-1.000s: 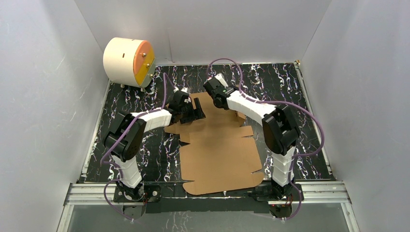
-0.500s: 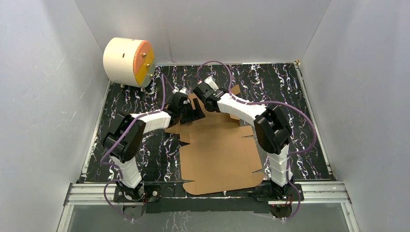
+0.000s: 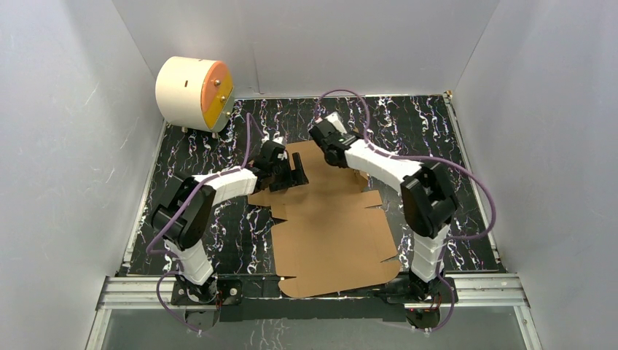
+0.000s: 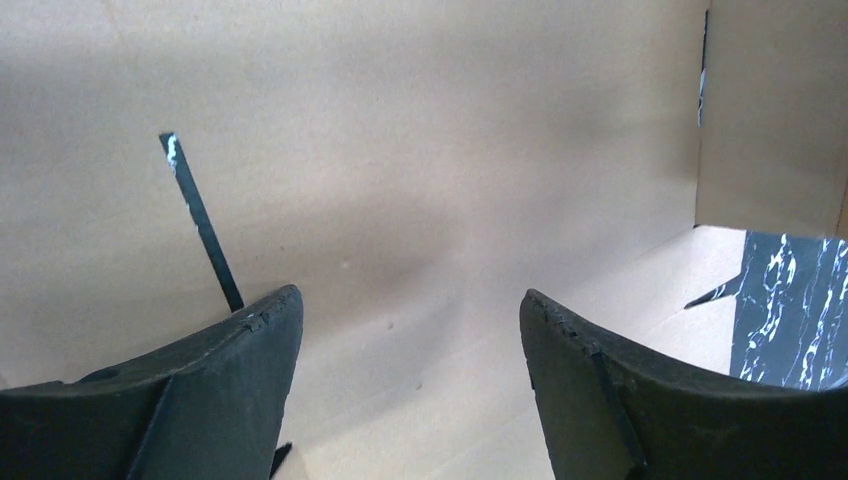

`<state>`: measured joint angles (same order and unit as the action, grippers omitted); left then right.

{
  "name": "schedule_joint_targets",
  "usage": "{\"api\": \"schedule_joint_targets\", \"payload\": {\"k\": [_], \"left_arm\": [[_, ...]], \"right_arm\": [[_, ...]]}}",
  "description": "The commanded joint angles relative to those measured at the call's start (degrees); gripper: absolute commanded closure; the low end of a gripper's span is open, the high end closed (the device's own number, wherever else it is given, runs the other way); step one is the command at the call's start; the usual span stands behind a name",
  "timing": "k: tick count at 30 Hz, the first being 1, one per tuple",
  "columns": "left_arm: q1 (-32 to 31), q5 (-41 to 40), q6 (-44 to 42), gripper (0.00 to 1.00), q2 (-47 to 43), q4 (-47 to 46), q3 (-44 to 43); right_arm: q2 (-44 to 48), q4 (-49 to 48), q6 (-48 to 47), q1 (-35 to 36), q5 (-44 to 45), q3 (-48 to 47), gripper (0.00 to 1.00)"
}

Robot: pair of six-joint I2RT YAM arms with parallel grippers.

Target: Fold the paper box

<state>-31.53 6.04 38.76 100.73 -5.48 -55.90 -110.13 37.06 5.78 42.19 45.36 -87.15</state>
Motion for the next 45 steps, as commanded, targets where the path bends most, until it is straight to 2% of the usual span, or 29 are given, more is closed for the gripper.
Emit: {"api": "schedule_joint_targets", "payload": {"k": [1,6,10,19,31,45], "left_arm": [[-0.29,-1.07,-2.42,0.23,-5.87,6.35,-1.61],[-0.43,-1.39,-2.54,0.22,-9.00,8.12,-1.01],[-1.44,-1.38,-2.81,0.22,-10.23,9.97,-1.73],[-5.85,-4.60,-3.58,0.20,-10.42,11.72,-1.68],[-9.33,-7.47,-5.07,0.20,-2.86,11.59,-5.49],[-9.36,-8.07,-5.38,0.20,1.35,11.59,-6.37]], "right_arm": [[9.24,-4.59,1.33,-3.64,-7.72,5.03,0.71],[19.07,-9.23,2.22,-8.06,-19.10,13.45,0.53],[26.78,-11.51,3.20,-12.23,-25.61,19.75,0.48],[37.17,-18.38,6.17,-20.88,-42.13,35.33,0.24],[35.81,-29.87,8.51,-27.19,-53.43,47.64,0.07],[31.20,-29.06,9.78,-28.57,-51.83,48.73,0.02]]}}
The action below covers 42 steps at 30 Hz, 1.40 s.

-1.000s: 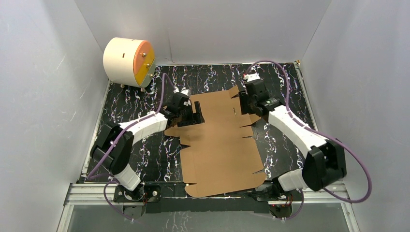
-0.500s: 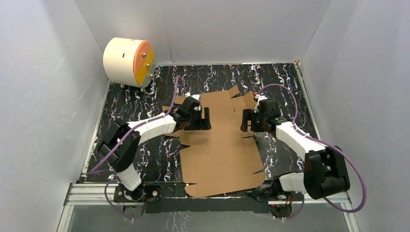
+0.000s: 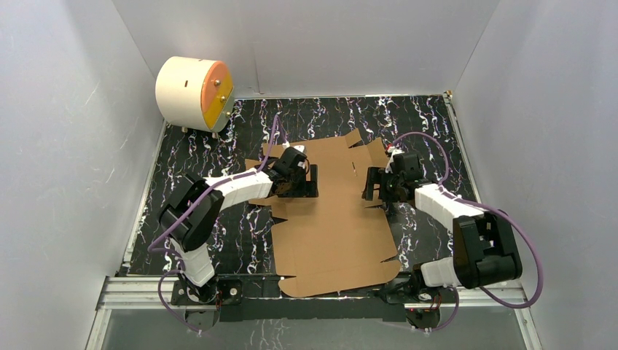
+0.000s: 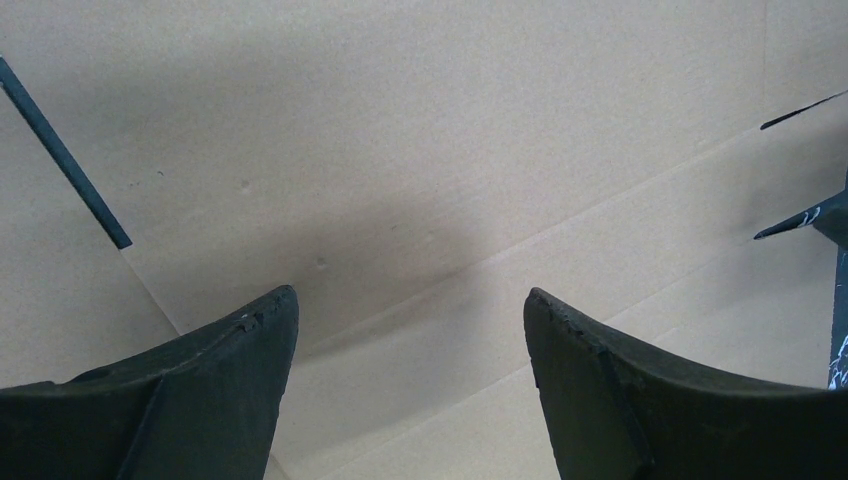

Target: Fold the paper box

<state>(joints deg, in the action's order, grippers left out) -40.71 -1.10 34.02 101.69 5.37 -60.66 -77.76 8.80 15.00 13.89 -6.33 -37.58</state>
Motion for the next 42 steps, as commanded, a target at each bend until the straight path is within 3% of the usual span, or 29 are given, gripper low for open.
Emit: {"api": "schedule_joint_targets", "payload": {"k": [1,21,32,42], "left_arm": [[-0.24,-0.92,-0.57,0.20,0.54,0.66,-1.52],[-0.25,0.22,1.39,0.15,3.13,-0.33,-0.60],[-0.25,-0.43,2.51,0.11,5.08,-0.83,-0.15],[-0.25,-0.13,3.33,0.10,6.68,-1.83,0.27]], "right_arm": [[-1.44,-0.27,0.66,-0.20,-0.06,-1.03,0.01],[-3.30,3.26,2.33,1.40,-7.70,-3.07,0.02],[1.57,4.90,2.45,1.36,-10.60,-4.77,0.13],[3.74,7.43,2.26,2.67,-10.96,-6.94,0.36]]}}
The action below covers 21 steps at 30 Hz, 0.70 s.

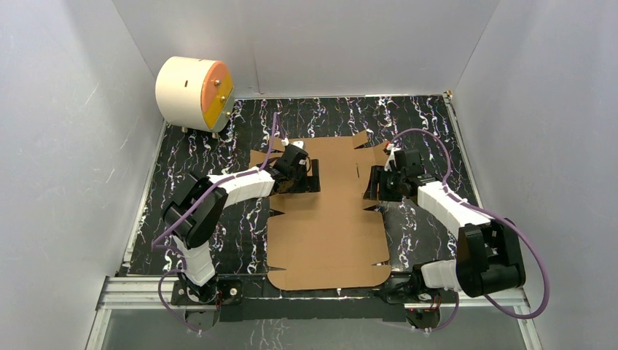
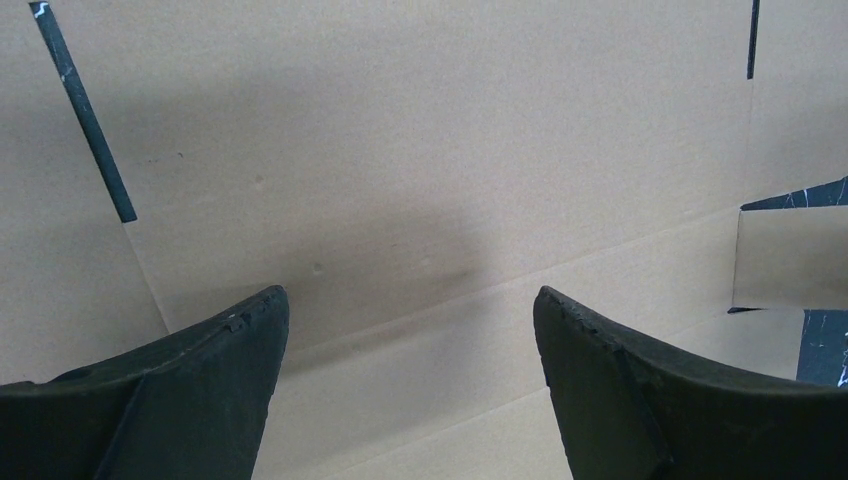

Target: Fold the paper box

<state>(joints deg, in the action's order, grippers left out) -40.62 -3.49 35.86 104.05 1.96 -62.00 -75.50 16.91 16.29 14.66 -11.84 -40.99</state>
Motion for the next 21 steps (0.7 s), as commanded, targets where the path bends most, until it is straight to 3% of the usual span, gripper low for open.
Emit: {"api": "schedule_joint_targets", "payload": {"k": [1,6,15,21], "left_arm": [[-0.34,2.26,1.45,0.10,4.31,1.34,1.68],[-0.37,2.25,1.66,0.10,4.64,0.92,1.99],[-0.39,2.81,2.28,0.10,4.30,-0.48,2.21],[-0.35,3.07,2.47,0.10,4.00,-1.45,2.88]], "right_arm": [[1.36,-0.09,0.75,2.43,-4.45,-4.04,0.39],[0.51,2.91,0.59,6.43,1.21,-6.88,0.55],[-3.44,5.75,1.92,14.00,11.13,-11.61,0.57],[-4.80,6.23,1.85,15.27,17.86,-11.83,0.56]]}}
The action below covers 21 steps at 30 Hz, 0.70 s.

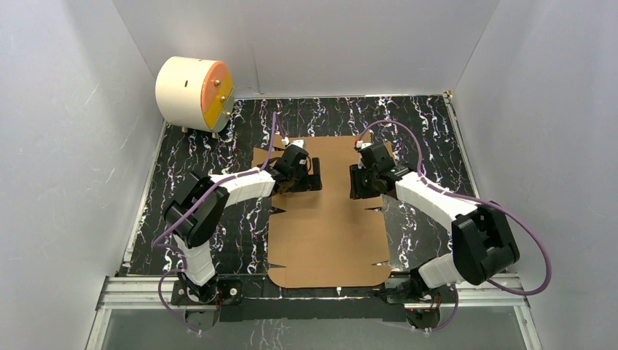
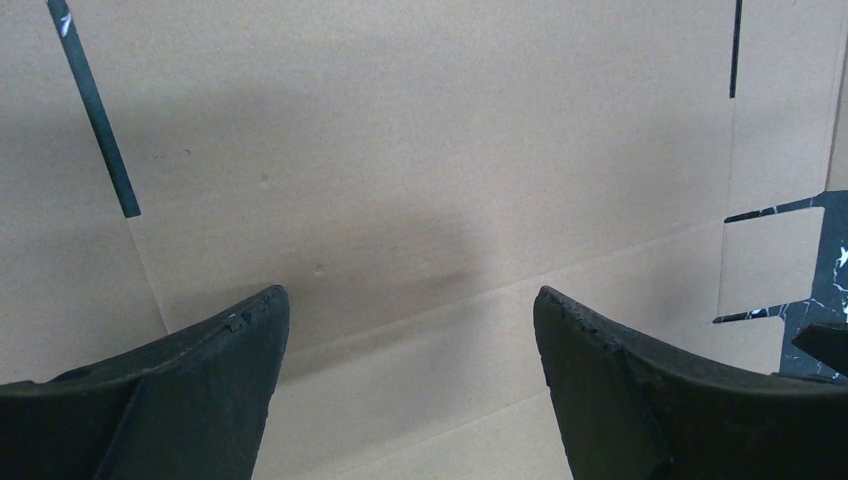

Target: Fold the paper box

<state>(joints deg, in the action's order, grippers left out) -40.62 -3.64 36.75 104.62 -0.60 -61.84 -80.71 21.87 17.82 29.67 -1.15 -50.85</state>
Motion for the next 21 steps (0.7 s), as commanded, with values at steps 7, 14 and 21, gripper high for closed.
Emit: {"api": "schedule_joint_targets", "payload": {"k": [7,14,21], "left_arm": [[-0.33,3.20,1.52,0.10,3.35,0.91,3.21],[-0.29,3.29,1.48,0.10,3.35,0.91,3.31],[-0.33,3.20,1.48,0.10,3.27,1.12,3.35]], "right_arm": [[5.65,-0.26,-1.65,-5.62,7.08,2.99,0.47],[9.43,-10.36,-1.63,-17.02,-10.31,12.84,0.45],[8.93,-19.68,0.17,-24.49,-20.34,20.20,0.46]]}}
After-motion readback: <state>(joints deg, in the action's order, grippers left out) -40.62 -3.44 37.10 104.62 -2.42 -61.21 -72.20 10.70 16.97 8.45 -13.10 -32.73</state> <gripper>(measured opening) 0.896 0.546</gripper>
